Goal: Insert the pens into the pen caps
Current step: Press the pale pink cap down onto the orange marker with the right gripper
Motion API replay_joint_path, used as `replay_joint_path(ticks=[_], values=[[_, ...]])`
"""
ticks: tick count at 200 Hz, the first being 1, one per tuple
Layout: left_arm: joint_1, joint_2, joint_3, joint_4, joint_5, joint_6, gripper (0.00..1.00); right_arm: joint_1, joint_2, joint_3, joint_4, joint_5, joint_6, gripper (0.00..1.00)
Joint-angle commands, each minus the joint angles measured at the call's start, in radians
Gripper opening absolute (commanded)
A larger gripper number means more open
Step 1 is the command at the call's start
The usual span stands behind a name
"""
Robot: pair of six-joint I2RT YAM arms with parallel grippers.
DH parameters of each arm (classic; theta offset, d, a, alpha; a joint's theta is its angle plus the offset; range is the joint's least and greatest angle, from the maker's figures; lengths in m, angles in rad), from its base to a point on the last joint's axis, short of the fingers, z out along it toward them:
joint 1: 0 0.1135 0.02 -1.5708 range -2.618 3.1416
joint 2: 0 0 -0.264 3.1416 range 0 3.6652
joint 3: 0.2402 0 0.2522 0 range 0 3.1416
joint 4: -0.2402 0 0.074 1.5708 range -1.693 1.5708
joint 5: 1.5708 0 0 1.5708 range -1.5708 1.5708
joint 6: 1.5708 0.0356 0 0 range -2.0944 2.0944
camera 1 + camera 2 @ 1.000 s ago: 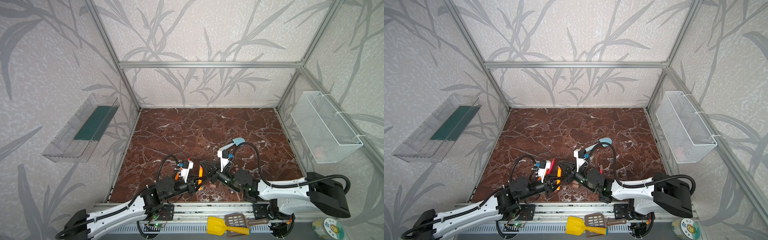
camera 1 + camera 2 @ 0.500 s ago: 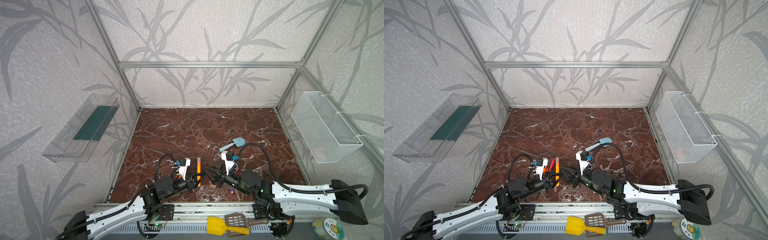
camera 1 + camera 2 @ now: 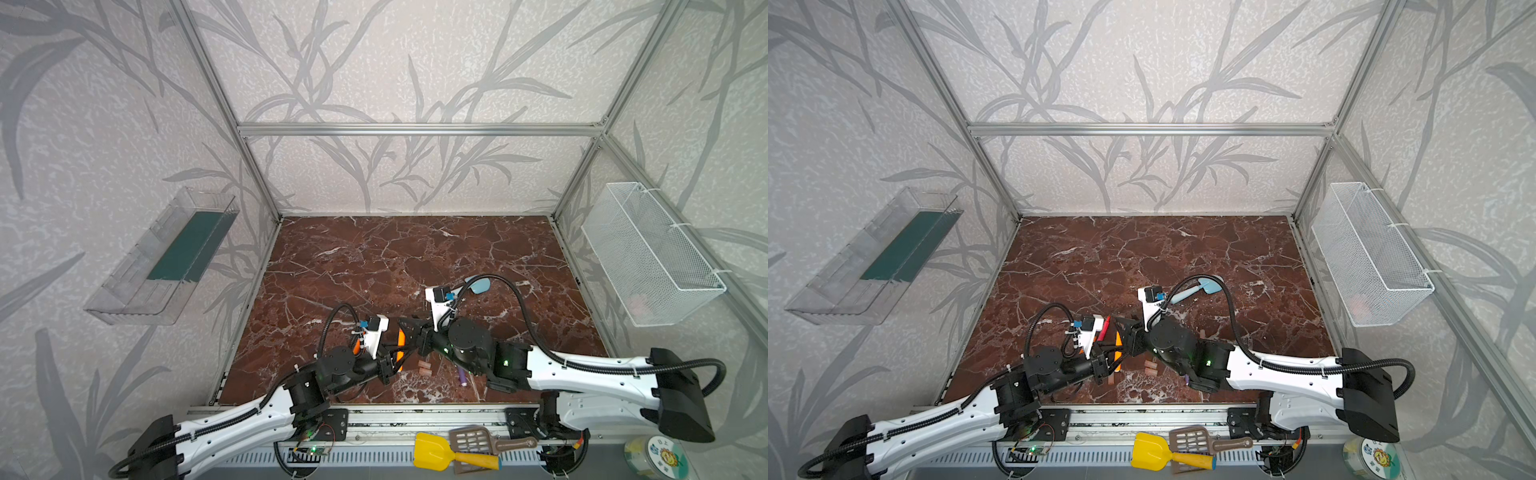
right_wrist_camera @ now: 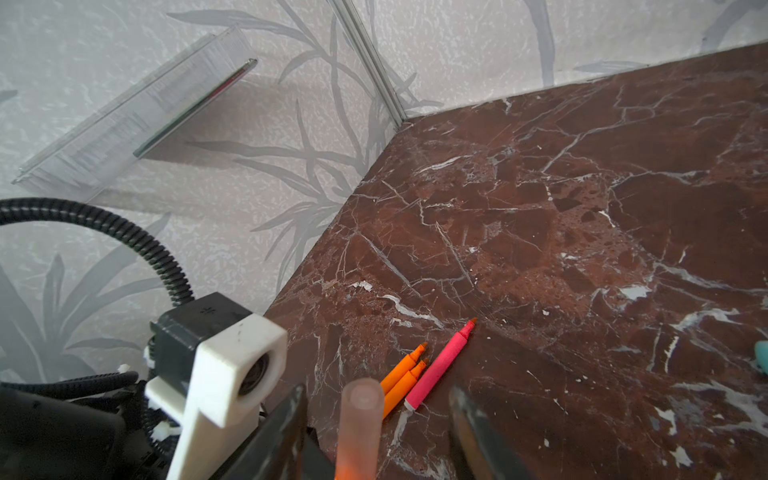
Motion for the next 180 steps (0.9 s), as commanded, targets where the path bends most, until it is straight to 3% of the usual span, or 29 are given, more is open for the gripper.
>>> replay_joint_path(ticks=[1,71,114,150,180], values=[[-0.001,0.008,0.037,0.009,0.007,0.024,0.00,-0.014,0.022,0.051,-0.017,-0.024,0.018,0.48],[-0.001,0.011,0.039,0.003,0.009,0.028,0.00,-0.036,0.100,0.104,-0.001,-0.073,0.019,0.30],[-0.002,0.018,0.034,0.016,-0.012,0.035,0.00,-0.036,0.104,0.094,-0.004,-0.108,0.018,0.00],[0.004,0.035,0.075,-0.026,-0.109,0.094,0.00,-0.036,0.070,0.027,0.001,-0.166,0.005,0.00],[0.063,0.053,0.118,0.014,-0.034,0.104,0.00,-0.034,0.045,-0.063,0.083,-0.216,-0.037,0.00]])
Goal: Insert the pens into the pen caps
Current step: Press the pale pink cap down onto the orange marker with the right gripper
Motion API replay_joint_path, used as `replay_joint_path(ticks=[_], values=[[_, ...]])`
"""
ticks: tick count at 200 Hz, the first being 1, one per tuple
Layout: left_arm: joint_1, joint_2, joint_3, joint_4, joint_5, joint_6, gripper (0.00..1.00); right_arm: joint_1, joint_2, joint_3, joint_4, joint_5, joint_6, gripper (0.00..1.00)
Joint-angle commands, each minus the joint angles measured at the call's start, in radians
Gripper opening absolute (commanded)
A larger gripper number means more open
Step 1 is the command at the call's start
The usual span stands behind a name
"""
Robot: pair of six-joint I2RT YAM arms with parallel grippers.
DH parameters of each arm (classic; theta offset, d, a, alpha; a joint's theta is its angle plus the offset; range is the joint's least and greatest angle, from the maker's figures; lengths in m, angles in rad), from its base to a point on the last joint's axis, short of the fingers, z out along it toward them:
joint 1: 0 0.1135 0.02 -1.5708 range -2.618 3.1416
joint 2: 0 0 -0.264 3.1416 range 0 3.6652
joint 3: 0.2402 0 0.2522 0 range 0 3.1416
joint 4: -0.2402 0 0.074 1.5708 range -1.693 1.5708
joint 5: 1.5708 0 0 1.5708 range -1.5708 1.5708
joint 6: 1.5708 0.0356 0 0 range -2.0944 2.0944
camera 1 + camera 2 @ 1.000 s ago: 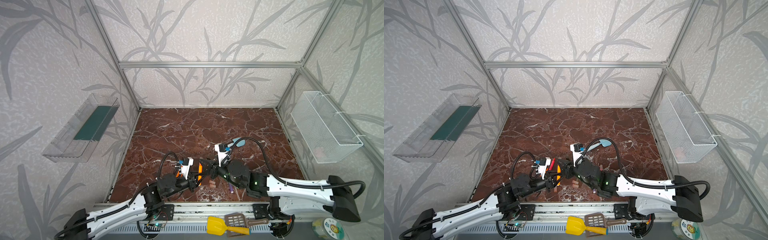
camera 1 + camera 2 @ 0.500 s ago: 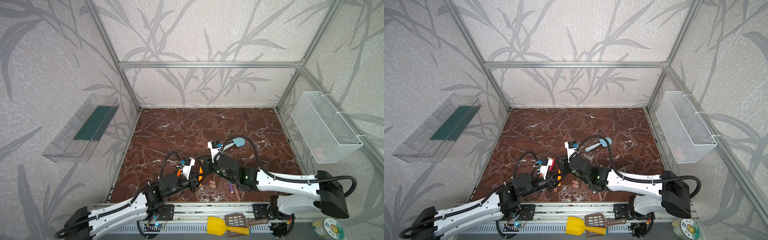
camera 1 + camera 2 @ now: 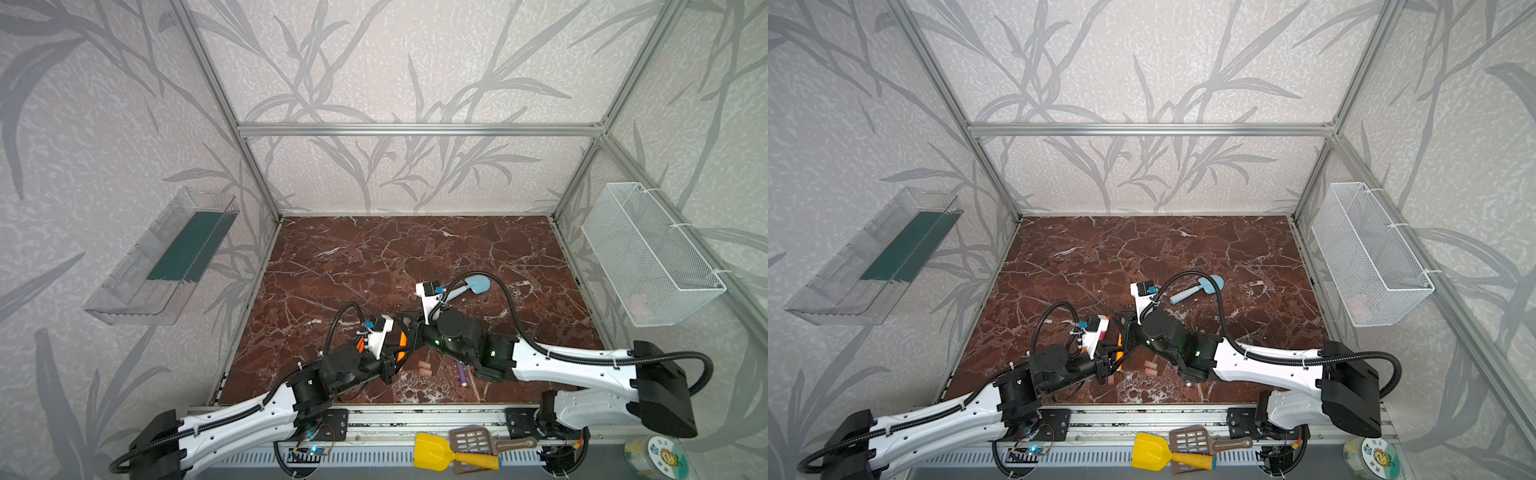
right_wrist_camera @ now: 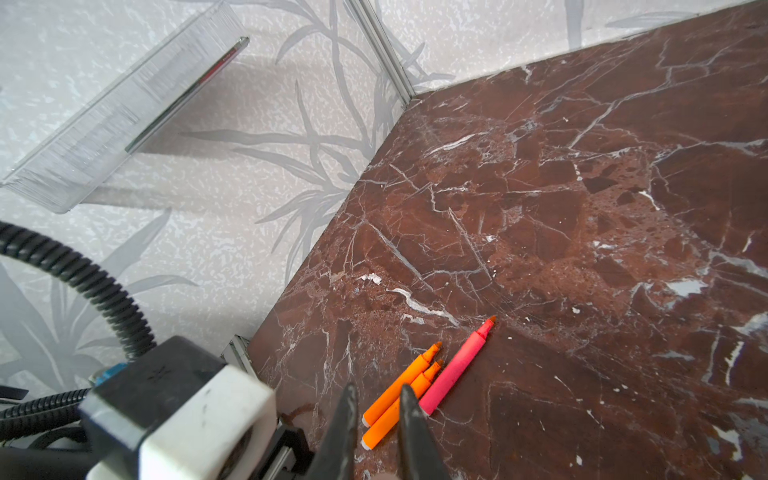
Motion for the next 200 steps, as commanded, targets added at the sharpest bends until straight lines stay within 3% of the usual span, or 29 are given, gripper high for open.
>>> replay_joint_path(ticks=[1,33,52,73,91,129,144,165,187,200], values=[[0.062,0.003,0.075,0.067,-0.003,0.021,0.00,0.014,-0.030,-0.077,0.023,-0.091,-0.064,0.00],[0.196,0.035,0.106,0.131,0.116,-0.019,0.00,0.046,-0.052,-0.144,0.094,-0.096,-0.099,0.00],[0.205,0.056,0.153,0.070,-0.001,0.028,0.00,0.082,-0.019,-0.141,0.066,-0.060,-0.003,0.00],[0.206,0.067,0.185,0.028,-0.145,0.074,0.00,0.183,0.018,-0.158,0.053,0.107,0.118,0.00],[0.205,0.078,0.219,-0.008,-0.246,0.100,0.00,0.246,0.067,-0.131,0.062,0.166,0.156,0.00],[0.206,0.096,0.268,-0.042,-0.298,0.152,0.00,0.253,0.111,-0.027,-0.066,0.161,0.191,0.00],[0.217,0.080,0.280,-0.065,-0.233,0.142,0.00,0.252,0.116,-0.035,-0.044,0.168,0.166,0.00],[0.282,0.068,0.288,-0.082,-0.073,0.090,0.00,0.252,0.115,-0.110,0.141,0.153,0.070,0.00],[0.390,0.083,0.272,-0.024,0.158,0.021,0.00,0.239,0.110,-0.203,0.371,0.046,-0.045,0.00],[0.429,0.085,0.258,0.011,0.228,-0.010,0.00,0.238,0.105,-0.235,0.452,0.019,-0.074,0.00]])
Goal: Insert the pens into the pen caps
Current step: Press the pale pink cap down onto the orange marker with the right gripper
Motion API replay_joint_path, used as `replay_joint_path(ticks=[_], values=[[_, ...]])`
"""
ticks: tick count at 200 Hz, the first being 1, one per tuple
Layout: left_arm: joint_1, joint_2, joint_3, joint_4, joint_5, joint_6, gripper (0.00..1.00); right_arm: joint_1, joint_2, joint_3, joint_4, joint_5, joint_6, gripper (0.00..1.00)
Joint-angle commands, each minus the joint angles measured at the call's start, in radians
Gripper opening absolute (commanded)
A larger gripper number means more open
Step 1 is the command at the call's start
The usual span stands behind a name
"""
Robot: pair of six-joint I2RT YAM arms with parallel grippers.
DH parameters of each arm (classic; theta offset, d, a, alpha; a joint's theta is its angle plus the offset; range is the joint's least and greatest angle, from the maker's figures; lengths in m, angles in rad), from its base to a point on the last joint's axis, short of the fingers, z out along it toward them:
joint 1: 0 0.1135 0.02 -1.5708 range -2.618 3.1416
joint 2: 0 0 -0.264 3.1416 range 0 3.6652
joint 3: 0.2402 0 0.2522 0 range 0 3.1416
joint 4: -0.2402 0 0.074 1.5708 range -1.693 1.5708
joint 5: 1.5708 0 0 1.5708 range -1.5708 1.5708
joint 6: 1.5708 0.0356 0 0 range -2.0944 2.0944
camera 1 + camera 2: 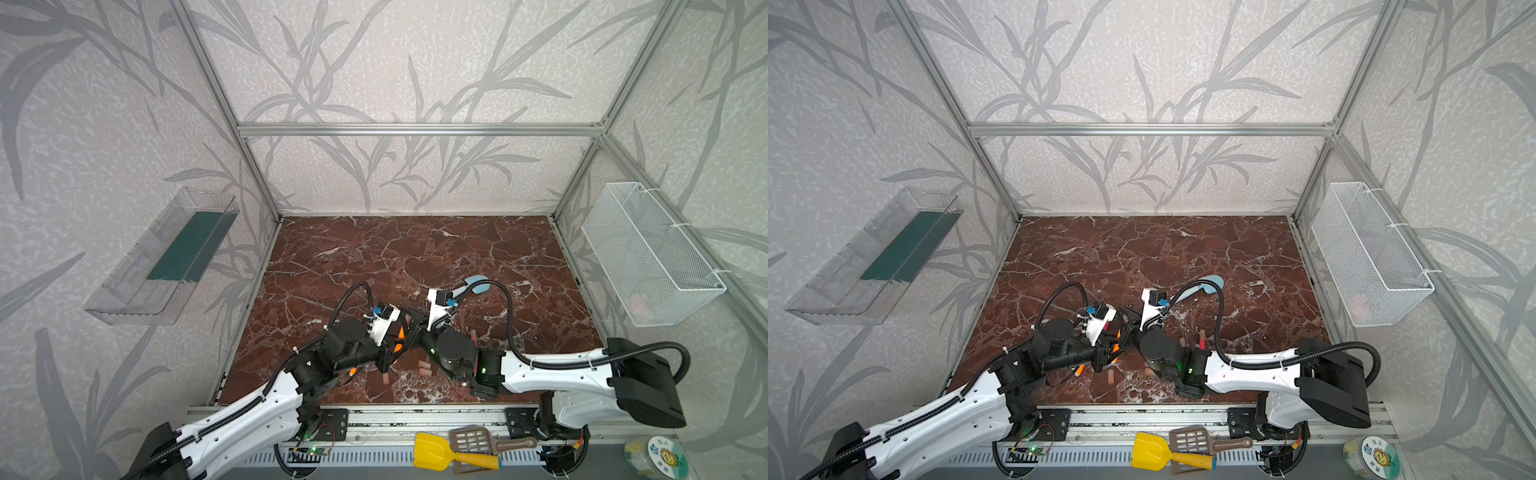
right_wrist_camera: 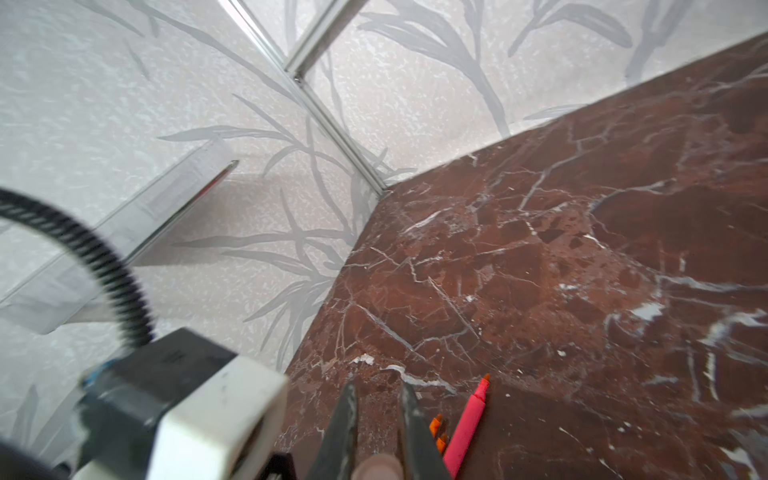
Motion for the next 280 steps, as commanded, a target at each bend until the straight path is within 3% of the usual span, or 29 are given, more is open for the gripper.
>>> replay_joint_path(ticks=[1,18,53,129,159,179,209,241,280], values=[[0.165,-0.004,0.068,0.298,-0.131,-0.182,0.00,0.119,0.015,-0.115,0.068,-0.330,-0.118,0.00],[0.169,-0.028,0.064,0.269,-0.169,-0.173,0.00,0.120,-0.002,-0.102,-0.030,-0.326,-0.117,0.00],[0.167,-0.093,0.065,0.173,-0.277,-0.102,0.00,0.133,0.009,-0.042,-0.170,-0.268,0.010,0.00],[0.092,-0.117,-0.015,0.275,-0.077,-0.103,0.00,0.128,-0.058,0.107,-0.415,-0.182,-0.042,0.02],[-0.023,-0.147,-0.022,0.267,-0.119,-0.062,0.00,0.128,-0.075,0.128,-0.444,-0.164,-0.070,0.12],[-0.077,-0.147,-0.015,0.265,-0.138,-0.043,0.00,0.118,-0.089,0.130,-0.452,-0.158,-0.078,0.13],[-0.101,-0.131,-0.020,0.303,-0.109,-0.046,0.00,0.095,-0.115,0.122,-0.461,-0.157,-0.074,0.15],[-0.108,-0.139,-0.033,0.318,-0.135,-0.041,0.00,0.090,-0.130,0.109,-0.454,-0.158,-0.067,0.33],[-0.114,-0.130,-0.034,0.342,-0.100,-0.042,0.00,0.084,-0.113,0.112,-0.432,-0.169,-0.072,0.33]])
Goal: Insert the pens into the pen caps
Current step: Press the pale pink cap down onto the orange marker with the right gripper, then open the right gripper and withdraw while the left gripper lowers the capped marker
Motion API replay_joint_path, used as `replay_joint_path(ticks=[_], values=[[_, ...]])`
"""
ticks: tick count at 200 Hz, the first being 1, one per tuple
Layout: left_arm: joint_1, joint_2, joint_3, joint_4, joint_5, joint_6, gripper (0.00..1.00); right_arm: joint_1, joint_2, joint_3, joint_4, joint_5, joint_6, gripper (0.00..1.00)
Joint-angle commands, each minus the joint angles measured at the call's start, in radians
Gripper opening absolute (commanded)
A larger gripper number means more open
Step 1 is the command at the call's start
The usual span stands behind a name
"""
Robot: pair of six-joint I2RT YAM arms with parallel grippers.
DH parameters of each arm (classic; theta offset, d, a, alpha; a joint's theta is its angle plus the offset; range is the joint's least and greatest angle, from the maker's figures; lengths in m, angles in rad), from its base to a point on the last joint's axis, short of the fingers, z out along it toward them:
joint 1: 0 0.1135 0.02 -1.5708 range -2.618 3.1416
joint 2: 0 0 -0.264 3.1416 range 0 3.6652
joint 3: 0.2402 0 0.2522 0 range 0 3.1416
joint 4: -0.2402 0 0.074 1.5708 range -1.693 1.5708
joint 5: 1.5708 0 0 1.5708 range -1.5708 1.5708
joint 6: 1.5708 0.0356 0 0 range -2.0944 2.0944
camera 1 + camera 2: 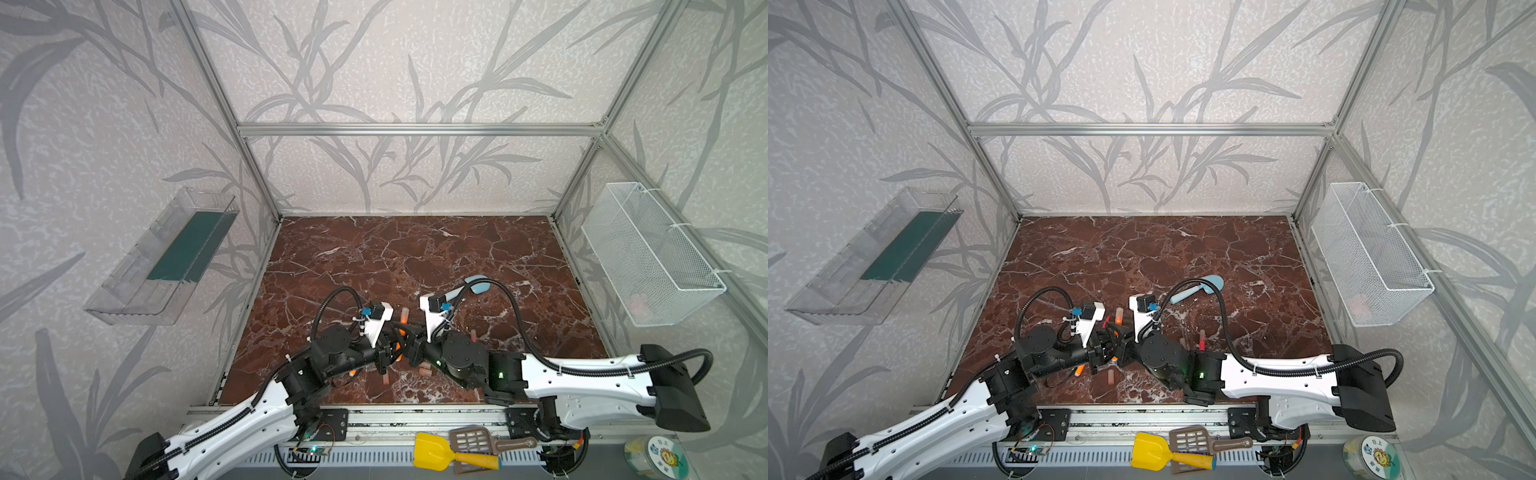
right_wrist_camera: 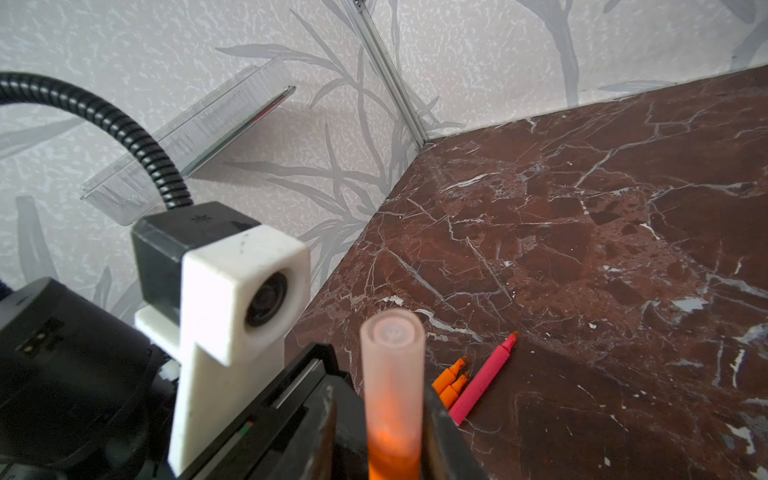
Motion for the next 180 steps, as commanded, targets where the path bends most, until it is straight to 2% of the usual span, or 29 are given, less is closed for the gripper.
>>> replay_joint_path(ticks=[1,31,56,97,103,125,137,156,180], values=[[-0.003,-0.006,0.016,0.164,-0.006,0.000,0.00,0.012,0.027,-0.017,-0.070,-0.076,-0.016,0.33],[-0.010,-0.005,0.006,0.190,0.027,0.002,0.00,-0.003,0.049,-0.001,-0.065,-0.102,-0.014,0.30],[-0.014,-0.005,0.000,0.209,0.073,0.003,0.00,-0.019,0.069,0.006,-0.074,-0.113,0.002,0.19],[-0.016,-0.038,-0.008,0.165,0.045,0.008,0.00,-0.036,0.050,-0.001,-0.154,-0.059,0.013,0.04],[-0.016,-0.047,-0.006,0.135,0.021,0.005,0.06,-0.037,0.037,-0.002,-0.184,-0.041,0.015,0.03],[-0.016,-0.095,-0.005,0.002,-0.108,-0.014,0.45,-0.042,-0.020,-0.007,-0.322,0.037,0.018,0.01],[-0.016,-0.120,0.000,-0.097,-0.203,-0.035,0.62,-0.051,-0.056,-0.016,-0.401,0.073,0.024,0.01],[-0.016,-0.154,0.015,-0.262,-0.347,-0.056,0.76,-0.079,-0.094,-0.022,-0.551,0.102,0.049,0.01],[-0.016,-0.179,0.032,-0.433,-0.495,-0.096,0.80,-0.136,-0.105,-0.034,-0.694,0.068,0.076,0.01]])
